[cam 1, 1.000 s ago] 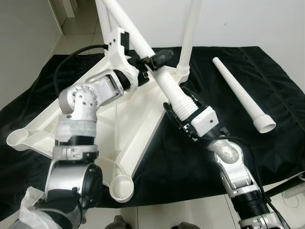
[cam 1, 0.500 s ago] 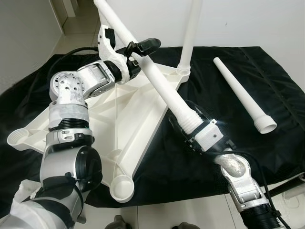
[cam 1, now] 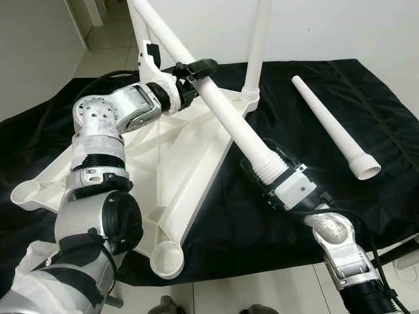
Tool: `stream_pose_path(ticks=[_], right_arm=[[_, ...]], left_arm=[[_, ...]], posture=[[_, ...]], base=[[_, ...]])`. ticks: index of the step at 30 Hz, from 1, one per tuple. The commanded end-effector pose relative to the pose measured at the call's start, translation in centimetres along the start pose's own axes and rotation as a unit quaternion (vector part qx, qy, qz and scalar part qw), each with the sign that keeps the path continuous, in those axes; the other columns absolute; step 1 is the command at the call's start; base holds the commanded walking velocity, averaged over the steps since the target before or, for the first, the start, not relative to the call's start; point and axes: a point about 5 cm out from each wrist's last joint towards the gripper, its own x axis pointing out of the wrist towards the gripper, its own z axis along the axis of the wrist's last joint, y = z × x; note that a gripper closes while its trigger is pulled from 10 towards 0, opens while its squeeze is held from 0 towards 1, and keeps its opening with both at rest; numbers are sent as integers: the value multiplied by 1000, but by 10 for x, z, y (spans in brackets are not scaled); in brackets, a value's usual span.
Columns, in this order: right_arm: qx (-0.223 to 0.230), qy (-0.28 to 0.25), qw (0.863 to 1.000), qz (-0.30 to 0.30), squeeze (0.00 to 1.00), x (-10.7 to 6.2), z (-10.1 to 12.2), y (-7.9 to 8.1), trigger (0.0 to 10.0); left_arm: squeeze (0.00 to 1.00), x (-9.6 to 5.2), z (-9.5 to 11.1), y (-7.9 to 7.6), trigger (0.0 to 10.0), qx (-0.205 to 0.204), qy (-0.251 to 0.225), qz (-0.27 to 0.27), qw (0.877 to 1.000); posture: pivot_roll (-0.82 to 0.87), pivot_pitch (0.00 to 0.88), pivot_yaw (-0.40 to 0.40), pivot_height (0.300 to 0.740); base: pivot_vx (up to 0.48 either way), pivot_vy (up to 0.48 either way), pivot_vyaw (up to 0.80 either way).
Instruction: Building children table
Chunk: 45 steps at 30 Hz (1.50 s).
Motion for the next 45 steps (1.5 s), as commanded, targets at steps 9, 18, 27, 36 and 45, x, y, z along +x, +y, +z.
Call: stream_pose_path(ticks=[9, 18, 27, 36, 45], right_arm=[[49, 27, 998, 1, 0, 0, -12, 2, 10000], [171, 26, 980, -95, 1000, 4, -16, -11, 10000], [197, 93, 963, -158, 0, 1, -30, -15, 10000], [229, 135, 951, -159, 0, 2, -36, -16, 10000], [240, 119, 951, -155, 0, 23, -19, -16, 10000]], left_arm=[[0, 2, 17, -15, 0, -8, -30, -30, 999], [0, 2, 27, -19, 10000, 31, -44, -12, 999], [0, -5, 50, -16, 10000, 113, -115, 31, 986], [0, -11, 62, -21, 10000, 207, -190, 54, 958], [0, -8, 40, -37, 10000, 317, -222, 39, 921]], posture=[[-159, 0, 123, 740], [-155, 0, 136, 740], [-159, 0, 142, 740], [-154, 0, 115, 740], [-138, 0, 69, 740]], base=[[0, 0, 0], [0, 0, 0], [0, 0, 0], [0, 0, 0], [0, 0, 0]])
